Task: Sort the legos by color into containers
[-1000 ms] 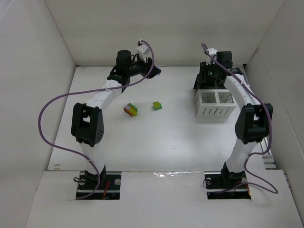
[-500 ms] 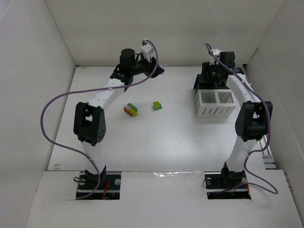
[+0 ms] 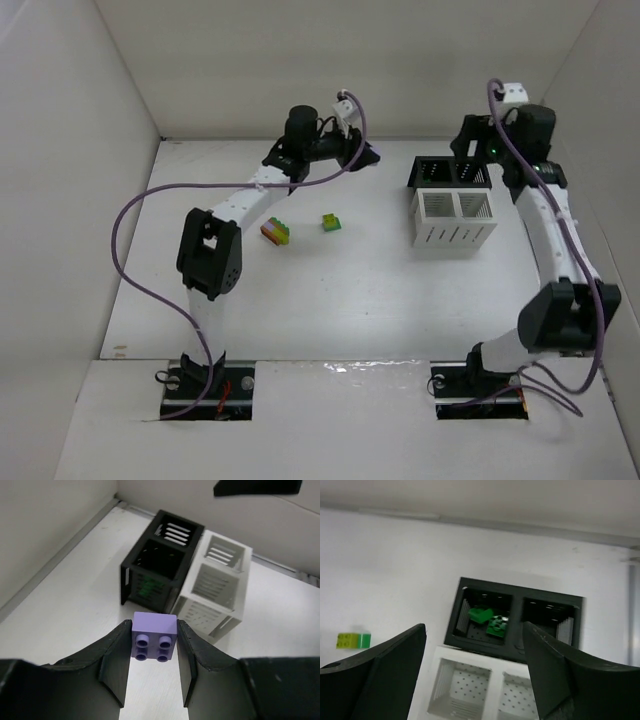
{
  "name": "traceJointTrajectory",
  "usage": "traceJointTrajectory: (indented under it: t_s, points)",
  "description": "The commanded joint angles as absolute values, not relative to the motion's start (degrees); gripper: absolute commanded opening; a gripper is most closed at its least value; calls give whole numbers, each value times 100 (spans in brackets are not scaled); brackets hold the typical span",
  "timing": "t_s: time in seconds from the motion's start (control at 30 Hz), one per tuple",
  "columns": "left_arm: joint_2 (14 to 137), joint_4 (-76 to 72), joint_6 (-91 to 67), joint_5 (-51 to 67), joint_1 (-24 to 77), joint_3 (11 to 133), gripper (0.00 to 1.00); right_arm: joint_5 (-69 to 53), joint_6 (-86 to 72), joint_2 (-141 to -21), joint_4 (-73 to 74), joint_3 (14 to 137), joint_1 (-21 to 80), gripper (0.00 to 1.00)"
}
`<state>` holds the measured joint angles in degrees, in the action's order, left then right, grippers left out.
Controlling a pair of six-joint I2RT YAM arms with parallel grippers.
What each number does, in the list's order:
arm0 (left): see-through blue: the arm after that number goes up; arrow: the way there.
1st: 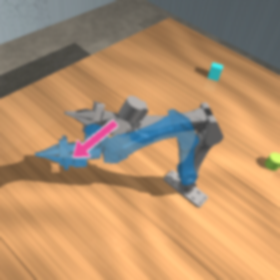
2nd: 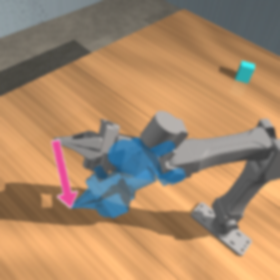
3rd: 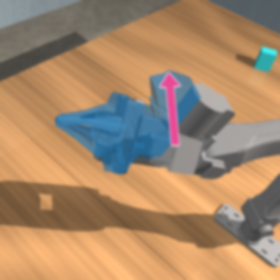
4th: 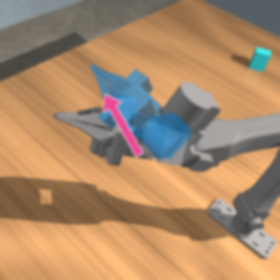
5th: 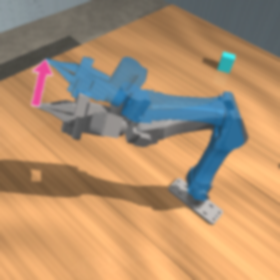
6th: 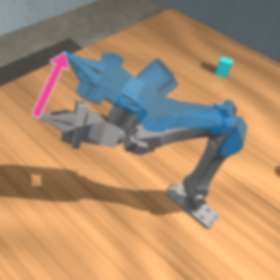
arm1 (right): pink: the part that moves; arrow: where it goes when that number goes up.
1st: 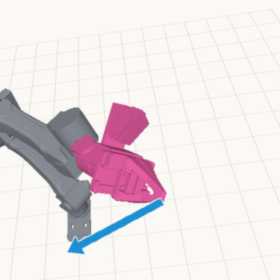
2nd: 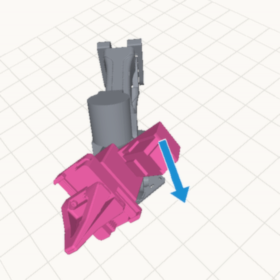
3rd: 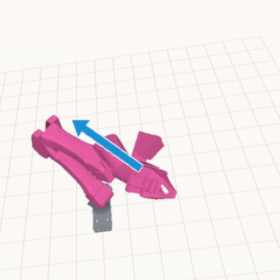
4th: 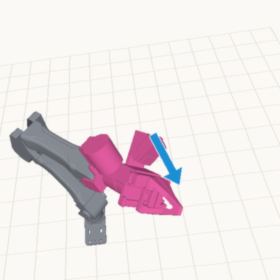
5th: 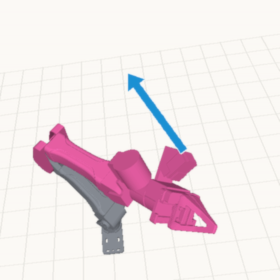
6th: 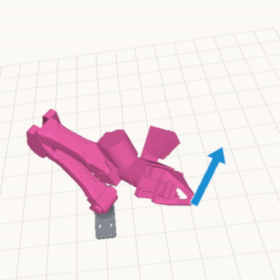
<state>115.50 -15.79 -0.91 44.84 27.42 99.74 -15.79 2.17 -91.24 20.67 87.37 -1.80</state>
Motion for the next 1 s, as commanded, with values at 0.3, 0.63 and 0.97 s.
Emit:
traceJointTrajectory:
  t_s: [0.3,0.63,0.97]
  points:
    - [12393,-2618,-633,5079,4060,10828,0,-555,-939,-5864,1081,6374,-958,84]
    - [13385,-3454,-1441,4939,4464,11688,0,-440,-1239,-4896,1581,6117,-1011,74]
    - [14098,-3306,-1617,4816,4570,12499,0,-369,-1345,-4035,2020,5854,-1011,74]
